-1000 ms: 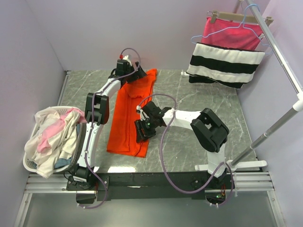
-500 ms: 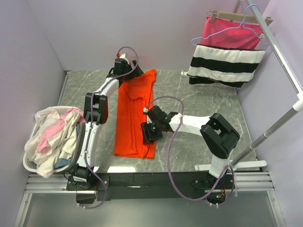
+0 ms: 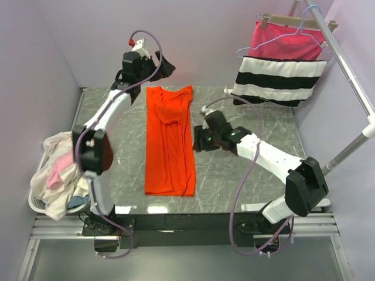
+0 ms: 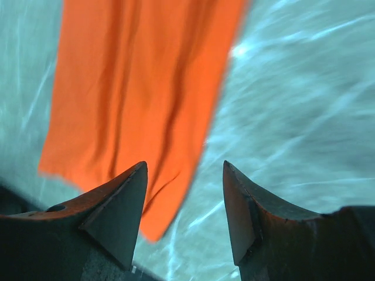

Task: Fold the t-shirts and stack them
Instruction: Rotate the tshirt 90 degrees

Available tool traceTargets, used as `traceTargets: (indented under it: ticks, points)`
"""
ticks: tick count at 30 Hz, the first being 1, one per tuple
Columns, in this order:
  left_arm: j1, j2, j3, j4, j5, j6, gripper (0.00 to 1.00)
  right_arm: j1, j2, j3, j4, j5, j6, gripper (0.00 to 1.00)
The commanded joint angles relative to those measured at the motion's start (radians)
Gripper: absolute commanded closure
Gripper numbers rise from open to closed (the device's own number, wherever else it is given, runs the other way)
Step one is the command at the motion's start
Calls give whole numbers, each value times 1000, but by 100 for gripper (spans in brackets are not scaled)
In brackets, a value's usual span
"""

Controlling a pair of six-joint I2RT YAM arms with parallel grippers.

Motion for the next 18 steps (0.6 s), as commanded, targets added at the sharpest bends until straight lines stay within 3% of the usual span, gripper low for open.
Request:
traceTargets:
  ticks: [1, 2, 8, 18]
  points:
    - [-94, -220, -315, -13, -55, 47, 0, -140, -25, 50, -6, 90, 16, 39]
    - [-115, -281, -438, 2, -85, 53, 0, -154, -13, 61, -10, 91, 8, 39]
    - [-259, -397, -721, -28, -298, 41, 1, -188, 62, 157, -49, 154, -33, 39]
    - [-391, -403, -828, -76, -525, 10, 1, -211, 92, 121, -15, 103, -23, 39]
